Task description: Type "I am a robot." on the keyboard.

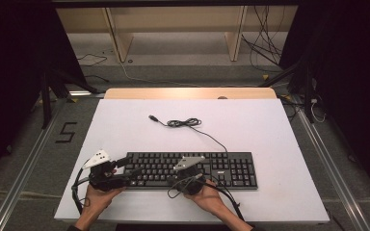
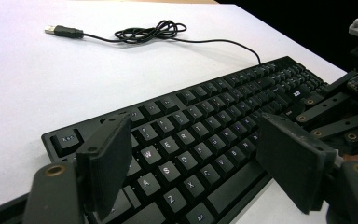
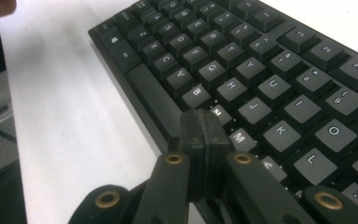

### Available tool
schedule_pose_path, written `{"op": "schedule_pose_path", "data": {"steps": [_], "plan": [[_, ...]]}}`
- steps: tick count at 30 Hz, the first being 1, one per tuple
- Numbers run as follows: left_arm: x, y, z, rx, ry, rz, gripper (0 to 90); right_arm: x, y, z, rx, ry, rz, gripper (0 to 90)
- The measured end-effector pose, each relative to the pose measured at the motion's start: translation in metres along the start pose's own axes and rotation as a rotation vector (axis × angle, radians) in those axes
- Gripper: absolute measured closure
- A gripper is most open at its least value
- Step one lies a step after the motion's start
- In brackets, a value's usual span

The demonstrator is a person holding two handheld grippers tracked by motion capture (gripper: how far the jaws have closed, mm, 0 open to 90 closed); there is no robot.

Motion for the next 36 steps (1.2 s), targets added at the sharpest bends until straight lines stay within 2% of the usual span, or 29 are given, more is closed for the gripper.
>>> {"op": "schedule_pose_path", "data": {"steps": [2,10,16,19,26,36], "plan": [[0.000,-0.001,0.000,0.000,0.000,0.000,26.1,-0.001,0.001,0.002,-0.001,0.008,-0.007,89.9],[0.001,-0.002,0.000,-0.007,-0.005,0.003,26.4,-0.005,0.004,0.019,-0.052,0.079,-0.051,76.9],[0.001,-0.003,-0.001,-0.013,-0.014,0.006,28.2,-0.006,0.009,0.032,-0.062,0.105,-0.074,54.3],[0.002,-0.005,-0.001,-0.016,-0.022,0.009,31.4,-0.007,0.011,0.037,-0.063,0.119,-0.091,48.2],[0.005,-0.008,-0.003,-0.035,-0.065,0.015,46.7,-0.009,0.016,0.049,-0.060,0.160,-0.101,43.0],[0.009,-0.008,-0.011,-0.043,-0.128,0.001,71.6,-0.006,0.017,0.056,-0.043,0.171,-0.096,38.0]]}}
Point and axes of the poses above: each handheld gripper's, and its own axes: z roughly backward along the jaws, x roughly out of its underside, y roughly to its right, the point moved 2 cm from there along -z, roughly forward along the jaws, and after that the axes turned 10 degrees about -z, right-handed, at the moved point
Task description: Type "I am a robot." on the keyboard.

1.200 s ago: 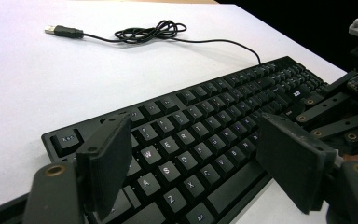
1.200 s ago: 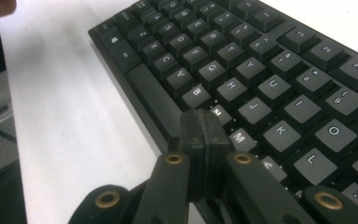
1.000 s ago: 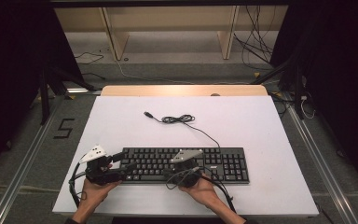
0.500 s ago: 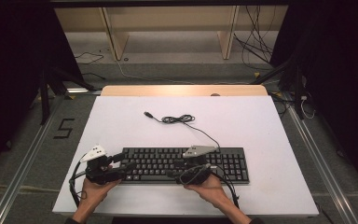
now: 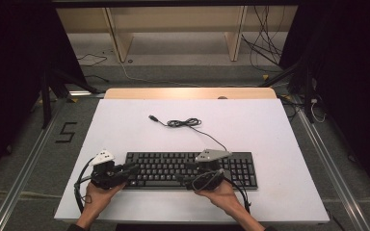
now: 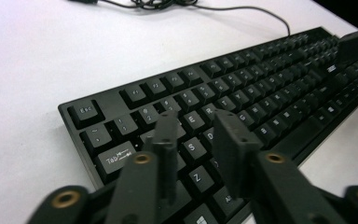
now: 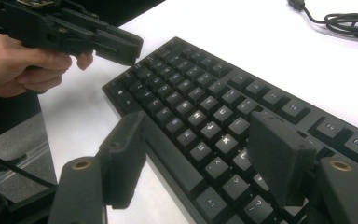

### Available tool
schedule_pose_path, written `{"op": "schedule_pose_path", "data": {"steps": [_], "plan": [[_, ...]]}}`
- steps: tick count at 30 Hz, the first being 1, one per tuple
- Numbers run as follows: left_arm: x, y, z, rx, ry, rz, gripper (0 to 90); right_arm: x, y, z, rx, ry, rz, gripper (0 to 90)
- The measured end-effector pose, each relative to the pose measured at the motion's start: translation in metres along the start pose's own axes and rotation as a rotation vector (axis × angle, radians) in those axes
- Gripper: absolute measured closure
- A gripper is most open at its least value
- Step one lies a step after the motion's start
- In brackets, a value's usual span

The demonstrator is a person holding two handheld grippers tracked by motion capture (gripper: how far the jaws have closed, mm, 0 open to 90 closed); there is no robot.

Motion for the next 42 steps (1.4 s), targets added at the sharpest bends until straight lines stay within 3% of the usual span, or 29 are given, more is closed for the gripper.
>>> {"op": "schedule_pose_path", "data": {"steps": [6,12,30,42], "plan": [[0.000,0.001,-0.004,-0.003,-0.023,-0.016,83.1,0.001,-0.001,0.002,0.001,0.003,0.004,35.7],[0.002,0.000,-0.008,-0.012,-0.057,-0.014,88.5,0.003,-0.002,0.004,0.000,0.007,0.005,33.8],[0.004,-0.005,-0.017,-0.036,-0.105,0.001,88.9,0.005,-0.004,0.006,-0.007,0.008,0.013,32.9],[0.007,-0.005,-0.020,-0.025,-0.129,-0.002,89.0,0.005,-0.006,0.007,-0.009,0.013,0.014,31.7]]}}
Point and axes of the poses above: each handheld gripper's, and its own axes: z roughly backward along the jaws, x roughly out of its underside, y roughly to its right, the point moved 2 cm from there along -z, roughly forward along the jaws, and after that the axes turned 10 degrees about -z, right-handed, at the moved point
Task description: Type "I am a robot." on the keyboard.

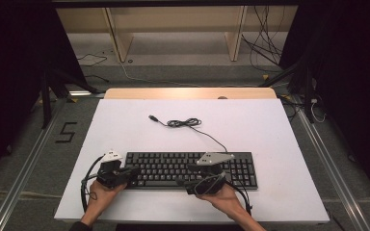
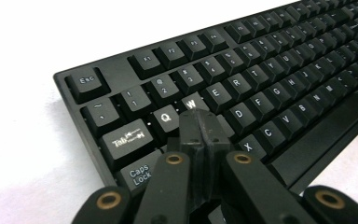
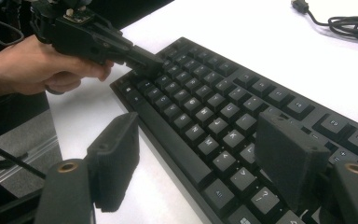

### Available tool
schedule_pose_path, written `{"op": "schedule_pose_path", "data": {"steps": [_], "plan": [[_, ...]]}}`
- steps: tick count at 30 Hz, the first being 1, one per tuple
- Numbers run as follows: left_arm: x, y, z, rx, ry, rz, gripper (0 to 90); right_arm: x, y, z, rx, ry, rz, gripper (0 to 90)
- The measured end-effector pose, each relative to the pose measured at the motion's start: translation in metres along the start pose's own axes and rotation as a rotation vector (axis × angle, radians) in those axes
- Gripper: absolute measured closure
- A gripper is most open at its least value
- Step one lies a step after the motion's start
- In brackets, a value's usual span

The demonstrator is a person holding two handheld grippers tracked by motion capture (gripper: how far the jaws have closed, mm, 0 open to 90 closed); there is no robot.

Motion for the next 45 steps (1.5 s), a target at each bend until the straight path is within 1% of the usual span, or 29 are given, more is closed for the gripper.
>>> {"op": "schedule_pose_path", "data": {"steps": [9,11,13,18,22,24,26,28,30,32,35,37,40,42,45], "plan": [[-0.001,0.000,0.001,-0.002,0.007,-0.004,88.9,0.000,-0.001,0.001,0.001,0.001,0.002,31.4],[-0.002,0.000,0.003,0.003,0.024,0.003,87.0,0.000,-0.001,0.001,0.000,0.002,0.002,31.3],[-0.003,0.000,0.006,0.000,0.039,-0.001,86.1,0.000,0.000,0.001,-0.001,0.005,0.001,31.3],[-0.005,0.000,0.014,0.002,0.084,0.015,81.3,0.000,-0.001,0.000,-0.002,0.005,0.003,31.1],[-0.005,0.000,0.019,0.029,0.120,0.021,73.0,0.000,-0.002,-0.001,-0.006,0.003,0.005,31.1],[-0.006,0.001,0.020,0.038,0.137,0.028,66.0,0.001,-0.002,-0.001,-0.007,0.003,0.006,31.1],[-0.007,0.003,0.022,0.057,0.153,0.026,62.4,0.001,-0.002,-0.002,-0.008,0.002,0.005,31.1],[-0.008,0.005,0.022,0.055,0.160,0.025,53.4,0.001,-0.002,-0.003,-0.009,0.002,0.009,31.2],[-0.009,0.007,0.023,0.064,0.169,0.018,49.1,0.001,-0.002,-0.004,-0.010,-0.003,0.010,31.3],[-0.009,0.008,0.024,0.064,0.180,0.017,44.1,0.002,-0.003,-0.005,-0.009,-0.004,0.013,31.6],[-0.010,0.010,0.025,0.068,0.195,0.020,39.3,0.002,-0.004,-0.007,-0.013,-0.011,0.015,32.5],[-0.010,0.010,0.026,0.069,0.202,0.014,36.7,0.002,-0.005,-0.009,-0.015,-0.017,0.017,33.9],[-0.011,0.011,0.028,0.072,0.223,0.019,34.0,0.003,-0.006,-0.012,-0.009,-0.030,0.024,37.5],[-0.011,0.011,0.029,0.073,0.233,0.016,32.5,0.003,-0.006,-0.014,-0.010,-0.033,0.026,41.4],[-0.011,0.011,0.030,0.074,0.241,0.018,31.0,0.003,-0.007,-0.017,-0.005,-0.044,0.030,46.3]]}}
Point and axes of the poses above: each handheld gripper's, and its own axes: z roughly backward along the jaws, x roughly out of its underside, y roughly to its right, the point moved 2 cm from there along -z, roughly forward along the jaws, and after that the axes turned 10 degrees about -z, right-handed, at the moved point
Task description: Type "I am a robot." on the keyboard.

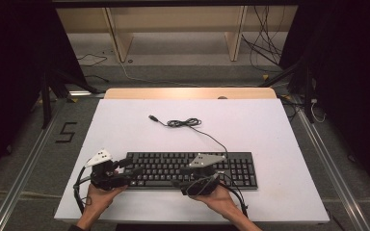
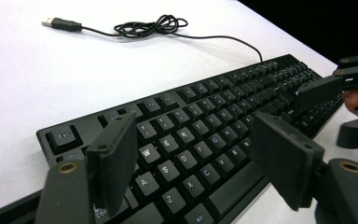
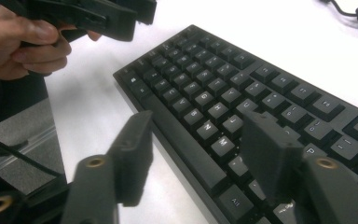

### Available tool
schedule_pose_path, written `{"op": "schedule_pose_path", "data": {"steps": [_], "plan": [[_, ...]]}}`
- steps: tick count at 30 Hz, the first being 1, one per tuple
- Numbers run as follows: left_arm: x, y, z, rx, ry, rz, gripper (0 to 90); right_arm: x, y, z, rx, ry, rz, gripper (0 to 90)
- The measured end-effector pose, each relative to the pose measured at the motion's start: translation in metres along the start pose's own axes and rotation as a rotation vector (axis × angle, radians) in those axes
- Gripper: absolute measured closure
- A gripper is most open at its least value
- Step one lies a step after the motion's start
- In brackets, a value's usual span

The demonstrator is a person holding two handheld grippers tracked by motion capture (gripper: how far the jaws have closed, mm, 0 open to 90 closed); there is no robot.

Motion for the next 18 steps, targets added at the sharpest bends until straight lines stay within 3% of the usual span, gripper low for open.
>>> {"op": "schedule_pose_path", "data": {"steps": [18], "plan": [[-0.001,0.001,0.002,-0.002,0.019,-0.001,28.7,0.001,-0.003,-0.016,-0.004,-0.055,0.018,79.3]]}}
Point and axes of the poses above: each handheld gripper's, and its own axes: z roughly backward along the jaws, x roughly out of its underside, y roughly to its right, the point moved 2 cm from there along -z, roughly forward along the jaws, and after that the axes turned 10 degrees about -z, right-handed, at the moved point
